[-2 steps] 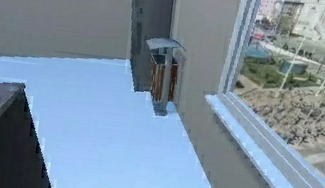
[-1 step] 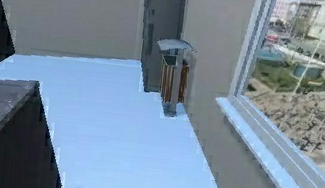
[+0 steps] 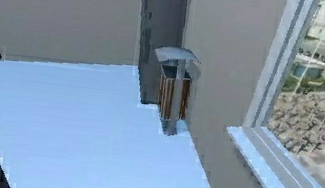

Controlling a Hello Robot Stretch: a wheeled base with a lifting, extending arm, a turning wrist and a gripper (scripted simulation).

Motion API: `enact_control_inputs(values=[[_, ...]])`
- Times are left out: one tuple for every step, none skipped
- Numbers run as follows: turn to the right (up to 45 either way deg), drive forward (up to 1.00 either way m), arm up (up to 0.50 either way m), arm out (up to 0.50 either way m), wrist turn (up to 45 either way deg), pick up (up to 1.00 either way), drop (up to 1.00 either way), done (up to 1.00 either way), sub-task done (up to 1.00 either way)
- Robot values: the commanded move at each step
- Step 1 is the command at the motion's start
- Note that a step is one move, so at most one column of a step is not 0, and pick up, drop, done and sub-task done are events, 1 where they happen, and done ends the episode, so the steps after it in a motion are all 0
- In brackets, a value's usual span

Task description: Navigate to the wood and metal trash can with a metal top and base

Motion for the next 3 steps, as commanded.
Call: enact_control_inputs(values=[[-9.0,0.0,0.0,0.0,0.0,0.0,0.0,0.0,0.0],[0.0,0.9,0.0,0.0,0.0,0.0,0.0,0.0,0.0],[-45.0,0.0,0.0,0.0,0.0,0.0,0.0,0.0,0.0]])
